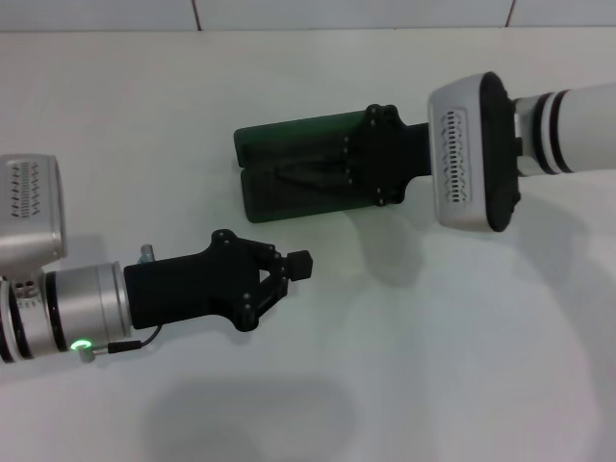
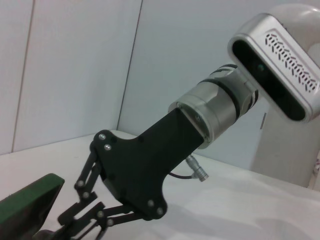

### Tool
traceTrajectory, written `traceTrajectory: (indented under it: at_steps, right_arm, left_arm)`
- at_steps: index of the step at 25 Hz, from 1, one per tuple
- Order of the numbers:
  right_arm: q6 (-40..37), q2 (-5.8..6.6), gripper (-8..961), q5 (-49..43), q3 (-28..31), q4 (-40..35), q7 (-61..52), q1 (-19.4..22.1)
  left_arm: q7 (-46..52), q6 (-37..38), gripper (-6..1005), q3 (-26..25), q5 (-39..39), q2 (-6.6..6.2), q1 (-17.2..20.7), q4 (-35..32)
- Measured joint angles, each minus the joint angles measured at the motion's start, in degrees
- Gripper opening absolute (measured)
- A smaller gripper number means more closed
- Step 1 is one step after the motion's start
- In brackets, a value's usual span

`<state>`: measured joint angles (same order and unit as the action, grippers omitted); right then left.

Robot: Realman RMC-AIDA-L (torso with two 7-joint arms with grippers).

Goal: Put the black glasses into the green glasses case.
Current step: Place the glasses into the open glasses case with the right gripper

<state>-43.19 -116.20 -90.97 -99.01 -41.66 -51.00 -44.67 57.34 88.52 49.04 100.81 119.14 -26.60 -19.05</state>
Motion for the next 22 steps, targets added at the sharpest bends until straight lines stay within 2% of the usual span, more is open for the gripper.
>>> traceTrajectory:
  at_steps: [22]
  right_arm:
    - [5.71, 0.01, 52, 1.16, -3.69, 0.90, -0.28, -2.46]
  left_arm:
    - [-0.04, -0.01, 9, 0.00, -0.16, 0.05, -0.27, -0.38]
